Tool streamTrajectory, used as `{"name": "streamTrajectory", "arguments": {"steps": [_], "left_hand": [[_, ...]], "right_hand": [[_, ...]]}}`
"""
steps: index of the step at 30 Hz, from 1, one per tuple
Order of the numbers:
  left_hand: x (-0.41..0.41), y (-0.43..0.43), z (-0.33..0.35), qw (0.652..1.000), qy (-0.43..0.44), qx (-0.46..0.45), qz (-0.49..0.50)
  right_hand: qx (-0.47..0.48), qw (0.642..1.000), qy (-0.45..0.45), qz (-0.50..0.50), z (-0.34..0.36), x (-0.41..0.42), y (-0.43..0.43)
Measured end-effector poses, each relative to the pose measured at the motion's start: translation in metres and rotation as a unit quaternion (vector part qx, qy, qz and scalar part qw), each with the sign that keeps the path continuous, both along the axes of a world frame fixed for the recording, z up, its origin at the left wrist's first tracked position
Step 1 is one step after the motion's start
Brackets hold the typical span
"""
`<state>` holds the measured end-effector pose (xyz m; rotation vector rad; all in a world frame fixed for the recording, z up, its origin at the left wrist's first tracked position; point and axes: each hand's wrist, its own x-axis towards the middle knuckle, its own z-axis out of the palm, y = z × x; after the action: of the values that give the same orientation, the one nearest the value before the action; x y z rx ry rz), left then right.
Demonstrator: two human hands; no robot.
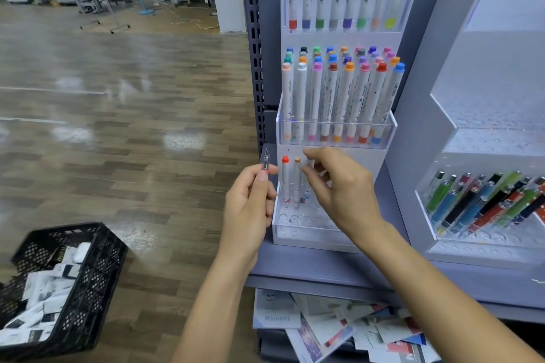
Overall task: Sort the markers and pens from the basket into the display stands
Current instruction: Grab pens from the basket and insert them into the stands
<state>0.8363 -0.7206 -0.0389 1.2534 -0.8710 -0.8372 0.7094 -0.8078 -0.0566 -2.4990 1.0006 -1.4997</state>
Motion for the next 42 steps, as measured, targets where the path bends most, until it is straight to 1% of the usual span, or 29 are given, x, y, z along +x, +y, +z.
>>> {"name": "streamTrajectory", "arguments": {"steps": [8,10,11,13,15,17,19,20,23,25,28,30,31,32,34,36,39,41,42], "left_hand": [[-0.001,0.002,0.003,1.0,0.005,-0.01,-0.016],[-0.002,0.004,0.005,0.999,0.015,-0.008,-0.034],[-0.003,0.004,0.006,0.999,0.025,-0.006,-0.045],[-0.007,0.005,0.007,0.997,0.032,0.002,-0.069],[-0.012,0.005,0.008,0.995,0.025,0.005,-0.094],[-0.017,0.005,0.009,0.993,0.013,-0.002,-0.115],[-0.022,0.004,0.009,0.992,-0.01,-0.007,-0.125],[-0.025,0.004,0.008,0.992,-0.021,-0.008,-0.127],[-0.032,-0.002,0.001,0.99,-0.065,-0.017,-0.127],[-0.04,-0.006,-0.002,0.984,-0.127,-0.025,-0.119],[-0.058,-0.011,0.002,0.968,-0.222,-0.057,-0.105],[-0.071,-0.016,0.006,0.961,-0.247,-0.084,-0.094],[-0.077,-0.019,0.007,0.963,-0.238,-0.092,-0.089],[-0.084,-0.023,0.008,0.969,-0.207,-0.1,-0.088],[-0.098,-0.029,0.012,0.983,-0.108,-0.108,-0.1],[-0.112,-0.035,0.016,0.987,-0.013,-0.109,-0.119],[-0.131,-0.039,0.016,0.973,0.099,-0.107,-0.178],[-0.143,-0.041,0.014,0.963,0.134,-0.098,-0.214],[-0.149,-0.042,0.012,0.962,0.135,-0.09,-0.219]], "right_hand": [[0.035,0.998,0.003,-0.045,0.002,-0.002,0.007],[0.047,0.998,-0.007,-0.035,0.007,-0.004,0.015],[0.072,0.997,-0.032,-0.014,0.011,-0.004,0.021],[0.173,0.978,-0.1,0.058,0.022,-0.006,0.032],[0.279,0.941,-0.146,0.124,0.033,-0.007,0.038],[0.344,0.906,-0.196,0.152,0.039,-0.012,0.04],[0.383,0.878,-0.242,0.155,0.041,-0.019,0.039],[0.388,0.876,-0.246,0.148,0.04,-0.023,0.039],[0.386,0.886,-0.232,0.113,0.036,-0.034,0.038],[0.378,0.892,-0.233,0.091,0.033,-0.044,0.038],[0.356,0.898,-0.25,0.063,0.031,-0.061,0.039],[0.349,0.896,-0.267,0.058,0.031,-0.072,0.042],[0.349,0.897,-0.268,0.053,0.031,-0.078,0.043],[0.35,0.898,-0.262,0.046,0.03,-0.086,0.044],[0.352,0.907,-0.228,0.034,0.027,-0.104,0.043],[0.353,0.914,-0.198,0.031,0.026,-0.122,0.043],[0.356,0.897,-0.259,0.044,0.032,-0.148,0.047],[0.329,0.899,-0.284,0.054,0.04,-0.165,0.05],[0.317,0.902,-0.288,0.059,0.045,-0.173,0.051]]}}
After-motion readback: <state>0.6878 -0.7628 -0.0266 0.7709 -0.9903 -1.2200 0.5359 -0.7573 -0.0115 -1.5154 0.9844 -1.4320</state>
